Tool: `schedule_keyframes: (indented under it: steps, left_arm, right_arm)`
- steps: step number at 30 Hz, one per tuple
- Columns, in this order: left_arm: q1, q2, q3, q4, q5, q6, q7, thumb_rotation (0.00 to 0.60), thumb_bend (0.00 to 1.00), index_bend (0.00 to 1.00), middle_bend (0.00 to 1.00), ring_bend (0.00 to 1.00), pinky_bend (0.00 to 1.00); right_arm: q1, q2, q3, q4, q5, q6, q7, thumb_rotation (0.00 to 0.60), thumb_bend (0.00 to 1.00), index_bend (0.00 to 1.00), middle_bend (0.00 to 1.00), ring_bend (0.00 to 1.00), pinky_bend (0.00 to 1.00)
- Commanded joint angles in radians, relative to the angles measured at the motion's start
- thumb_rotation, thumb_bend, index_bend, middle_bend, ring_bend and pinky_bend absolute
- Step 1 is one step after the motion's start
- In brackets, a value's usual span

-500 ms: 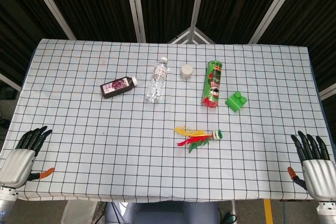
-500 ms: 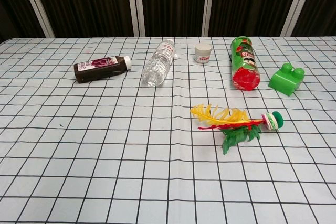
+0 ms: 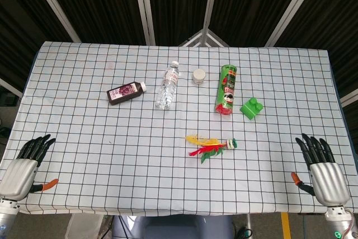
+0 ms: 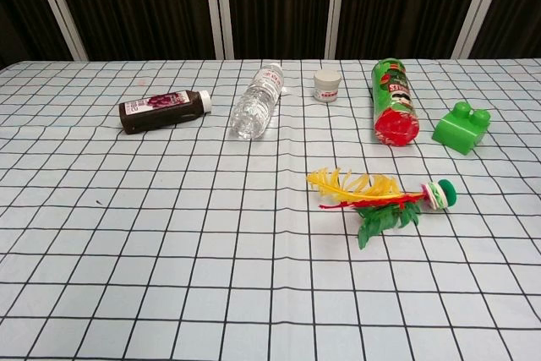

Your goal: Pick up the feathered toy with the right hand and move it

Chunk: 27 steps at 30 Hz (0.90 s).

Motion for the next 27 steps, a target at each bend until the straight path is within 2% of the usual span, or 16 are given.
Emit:
schedule_keyframes:
  steps: [1, 5, 10, 13, 21, 27]
  left_arm:
    - [-0.002, 0.000, -0.001, -0.001, -0.001, -0.003, 0.002, 0.600, 0.00, 0.00, 0.00, 0.00, 0.00]
    - [-0.001, 0.001, 0.000, -0.003, 0.000, -0.001, -0.001, 0.600, 0.00, 0.00, 0.00, 0.00, 0.00]
    - [-0.002, 0.004, 0.000, -0.002, -0.003, -0.004, -0.010, 0.600, 0.00, 0.00, 0.00, 0.00, 0.00]
    - [-0.004, 0.005, 0.000, -0.005, -0.004, -0.007, -0.015, 0.600, 0.00, 0.00, 0.00, 0.00, 0.00]
    - [-0.006, 0.010, 0.001, -0.010, -0.008, -0.015, -0.027, 0.600, 0.00, 0.00, 0.00, 0.00, 0.00]
    - [-0.008, 0.016, 0.003, -0.016, -0.009, -0.023, -0.041, 0.600, 0.00, 0.00, 0.00, 0.00, 0.00]
  right_arm:
    - [0.068, -0.028, 0.024, -0.062, -0.023, -0.067, 0.053, 0.600, 0.33, 0.31, 0.10, 0.00, 0.00]
    - [0.152, -0.096, 0.062, -0.092, -0.006, -0.165, 0.040, 0.600, 0.33, 0.38, 0.15, 0.00, 0.00]
    - [0.244, -0.246, 0.109, -0.079, 0.083, -0.284, -0.040, 0.600, 0.33, 0.42, 0.18, 0.00, 0.00]
    - [0.278, -0.338, 0.118, -0.048, 0.129, -0.324, -0.096, 0.600, 0.33, 0.43, 0.19, 0.00, 0.00]
    - [0.333, -0.542, 0.122, 0.071, 0.205, -0.372, -0.184, 0.600, 0.33, 0.46, 0.20, 0.00, 0.00]
    - [0.364, -0.651, 0.130, 0.169, 0.243, -0.386, -0.217, 0.600, 0.40, 0.46, 0.20, 0.00, 0.00]
